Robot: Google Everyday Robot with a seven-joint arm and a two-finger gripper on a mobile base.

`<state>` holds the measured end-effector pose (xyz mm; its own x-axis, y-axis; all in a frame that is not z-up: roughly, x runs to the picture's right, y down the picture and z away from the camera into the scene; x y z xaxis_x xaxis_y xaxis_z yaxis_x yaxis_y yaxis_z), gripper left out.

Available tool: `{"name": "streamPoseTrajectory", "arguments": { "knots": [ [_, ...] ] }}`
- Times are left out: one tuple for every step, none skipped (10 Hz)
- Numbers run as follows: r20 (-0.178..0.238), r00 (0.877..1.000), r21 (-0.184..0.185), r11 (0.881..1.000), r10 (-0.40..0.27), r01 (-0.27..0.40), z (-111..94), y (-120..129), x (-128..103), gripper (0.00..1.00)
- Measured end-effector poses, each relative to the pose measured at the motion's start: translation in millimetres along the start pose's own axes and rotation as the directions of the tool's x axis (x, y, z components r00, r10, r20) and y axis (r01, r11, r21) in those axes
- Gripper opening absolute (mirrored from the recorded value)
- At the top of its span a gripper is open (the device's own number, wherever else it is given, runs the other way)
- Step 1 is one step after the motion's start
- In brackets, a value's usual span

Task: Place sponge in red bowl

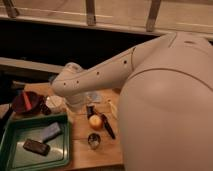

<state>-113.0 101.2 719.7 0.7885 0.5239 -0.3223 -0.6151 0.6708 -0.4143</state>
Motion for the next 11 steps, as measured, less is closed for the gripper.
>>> {"name": "streamPoseTrajectory", "arguments": {
  "knots": [
    [0.0, 1.0, 0.0, 1.0, 0.002, -0.002, 0, -1, 0, 0.8],
    [0.0, 1.0, 0.0, 1.0, 0.0, 0.0, 0, 0, 0, 0.8],
    [0.0, 1.0, 0.0, 1.0, -0.001, 0.001, 0, 1, 0, 0.8],
    [0.003, 1.0, -0.002, 1.0, 0.001, -0.001, 1, 0, 0, 0.8],
    [0.017, 1.0, -0.022, 1.0, -0.012, 0.012, 5, 3, 0, 0.8],
    [0.032, 0.999, -0.038, 0.999, -0.032, 0.033, 8, 9, -7, 0.8],
    [0.049, 0.997, -0.058, 0.997, -0.057, 0.06, 12, 18, -19, 0.8],
    [0.071, 0.993, -0.08, 0.992, -0.09, 0.096, 15, 31, -38, 0.8],
    [0.089, 0.989, -0.097, 0.987, -0.122, 0.131, 18, 43, -55, 0.8],
    [0.105, 0.982, -0.11, 0.98, -0.155, 0.166, 19, 55, -69, 0.8],
    [0.123, 0.971, -0.127, 0.967, -0.207, 0.222, 22, 72, -84, 0.8]
  ]
}}
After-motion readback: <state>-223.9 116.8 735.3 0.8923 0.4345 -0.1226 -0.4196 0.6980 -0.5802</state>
